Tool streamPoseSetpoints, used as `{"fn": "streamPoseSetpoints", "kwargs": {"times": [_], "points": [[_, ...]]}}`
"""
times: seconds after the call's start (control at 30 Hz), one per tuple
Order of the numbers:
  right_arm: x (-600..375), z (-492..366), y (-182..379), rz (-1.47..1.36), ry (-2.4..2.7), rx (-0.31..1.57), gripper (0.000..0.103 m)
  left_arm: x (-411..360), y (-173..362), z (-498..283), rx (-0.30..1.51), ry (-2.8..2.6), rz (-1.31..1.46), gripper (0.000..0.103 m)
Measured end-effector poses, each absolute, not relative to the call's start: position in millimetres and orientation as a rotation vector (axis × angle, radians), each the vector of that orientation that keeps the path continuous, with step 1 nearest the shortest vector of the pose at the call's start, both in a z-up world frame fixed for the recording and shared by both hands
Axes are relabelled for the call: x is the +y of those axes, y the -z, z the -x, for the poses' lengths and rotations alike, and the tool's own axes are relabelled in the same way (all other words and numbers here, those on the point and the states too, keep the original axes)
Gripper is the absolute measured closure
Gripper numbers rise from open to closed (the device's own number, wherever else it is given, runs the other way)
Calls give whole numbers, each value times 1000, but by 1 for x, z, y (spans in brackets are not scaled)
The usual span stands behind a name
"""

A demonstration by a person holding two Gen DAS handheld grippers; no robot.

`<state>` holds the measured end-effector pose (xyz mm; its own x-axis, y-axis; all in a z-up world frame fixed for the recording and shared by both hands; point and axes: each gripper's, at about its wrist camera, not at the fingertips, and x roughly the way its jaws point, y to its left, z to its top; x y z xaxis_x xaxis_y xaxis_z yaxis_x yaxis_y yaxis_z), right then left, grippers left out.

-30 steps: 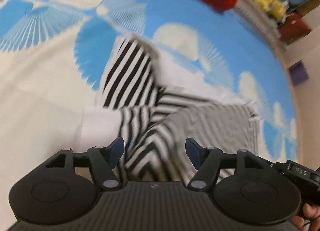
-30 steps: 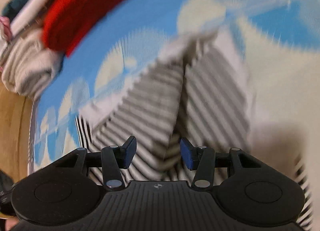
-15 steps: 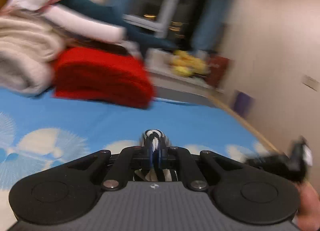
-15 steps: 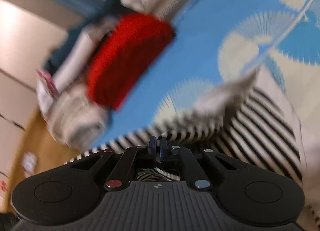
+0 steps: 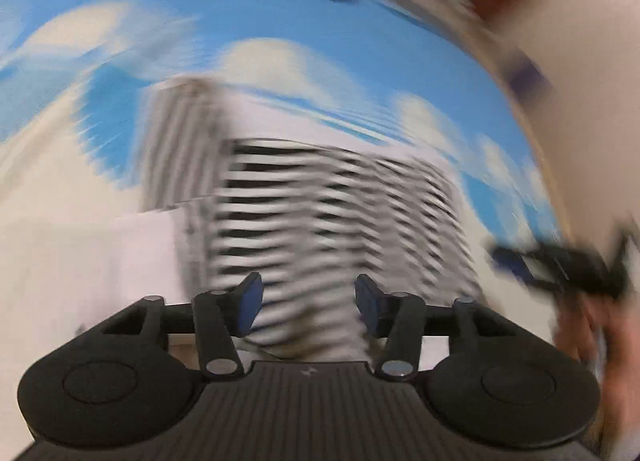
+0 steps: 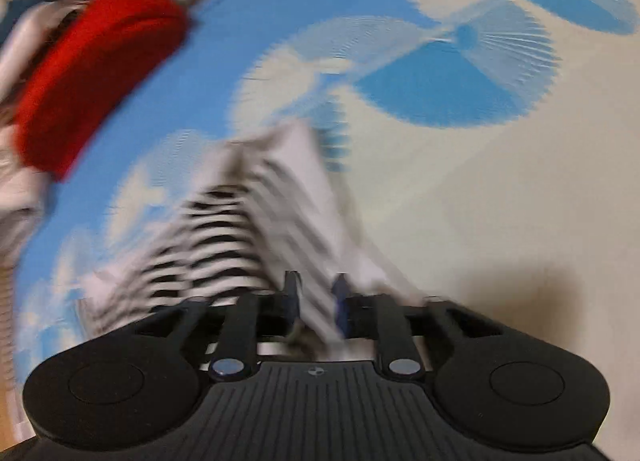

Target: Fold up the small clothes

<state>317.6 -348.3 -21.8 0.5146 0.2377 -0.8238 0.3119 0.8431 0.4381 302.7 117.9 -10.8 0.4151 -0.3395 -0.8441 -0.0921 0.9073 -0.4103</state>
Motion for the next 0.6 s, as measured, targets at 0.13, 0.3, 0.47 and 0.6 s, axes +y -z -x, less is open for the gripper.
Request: {"fn": "streamPoseSetpoints", "kwargs": {"times": [0.13, 0.3, 0.47, 0.6], "points": [[-323, -328, 32, -547, -25, 1123, 53, 133, 45, -317, 1241, 2, 562, 47], [-310, -326, 51, -564, 5, 1208, 55, 123, 55, -323, 1257, -3, 528, 47], [-312, -326, 40, -626, -45, 1135, 95, 122, 38, -324, 1190, -8, 482, 102], [-333, -324, 15, -706, -60, 989, 97, 140, 0, -321, 1007, -52, 464, 102]]}}
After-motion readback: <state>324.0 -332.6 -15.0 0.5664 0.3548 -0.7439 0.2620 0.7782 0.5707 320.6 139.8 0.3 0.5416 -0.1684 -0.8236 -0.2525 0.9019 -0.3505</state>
